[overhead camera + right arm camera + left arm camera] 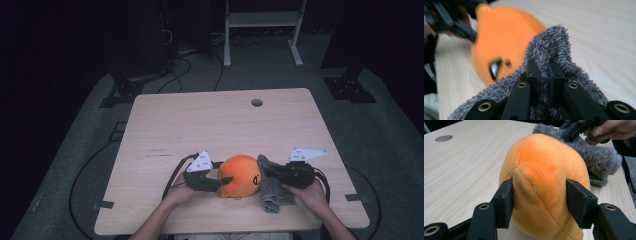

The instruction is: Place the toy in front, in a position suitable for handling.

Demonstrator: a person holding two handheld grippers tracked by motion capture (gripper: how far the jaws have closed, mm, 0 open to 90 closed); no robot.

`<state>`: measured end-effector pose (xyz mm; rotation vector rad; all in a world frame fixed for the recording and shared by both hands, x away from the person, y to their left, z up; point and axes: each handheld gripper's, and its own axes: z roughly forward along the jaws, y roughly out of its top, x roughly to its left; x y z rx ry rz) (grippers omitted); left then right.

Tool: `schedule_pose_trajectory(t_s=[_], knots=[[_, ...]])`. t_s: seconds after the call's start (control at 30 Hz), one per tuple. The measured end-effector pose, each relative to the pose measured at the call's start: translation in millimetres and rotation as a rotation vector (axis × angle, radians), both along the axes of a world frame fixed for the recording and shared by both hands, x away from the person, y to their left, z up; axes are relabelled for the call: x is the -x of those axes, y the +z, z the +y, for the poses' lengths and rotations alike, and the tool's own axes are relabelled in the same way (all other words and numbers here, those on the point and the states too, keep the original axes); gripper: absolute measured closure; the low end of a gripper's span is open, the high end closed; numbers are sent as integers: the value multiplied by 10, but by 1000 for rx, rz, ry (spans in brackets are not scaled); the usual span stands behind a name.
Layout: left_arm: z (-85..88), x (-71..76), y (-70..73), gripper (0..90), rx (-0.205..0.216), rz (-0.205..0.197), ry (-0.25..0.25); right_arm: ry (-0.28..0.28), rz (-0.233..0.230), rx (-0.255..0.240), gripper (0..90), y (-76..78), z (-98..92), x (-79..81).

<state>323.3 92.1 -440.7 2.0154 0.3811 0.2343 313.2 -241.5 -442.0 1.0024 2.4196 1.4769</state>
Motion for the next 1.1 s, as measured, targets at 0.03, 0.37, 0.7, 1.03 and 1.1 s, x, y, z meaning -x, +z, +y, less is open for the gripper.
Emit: schedule_pose_trajectory(t_s=[0.03,0.37,0.7,1.03,1.1], knots=[[5,-3,1,428,-2,2,1,-5,10,11,813,-20,-34,11],[-9,-5,1,430,-2,1,7,63,-99,-40,812,257,184,138],[-16,-28,-5,431,5,7,10,7,-52,59,814,53,21,173],[-29,-52,19,316,29,59,24,61,-149,36,814,185,322,149],[-22,-78,35,246,25,95,21,51,-147,37,814,172,297,137]])
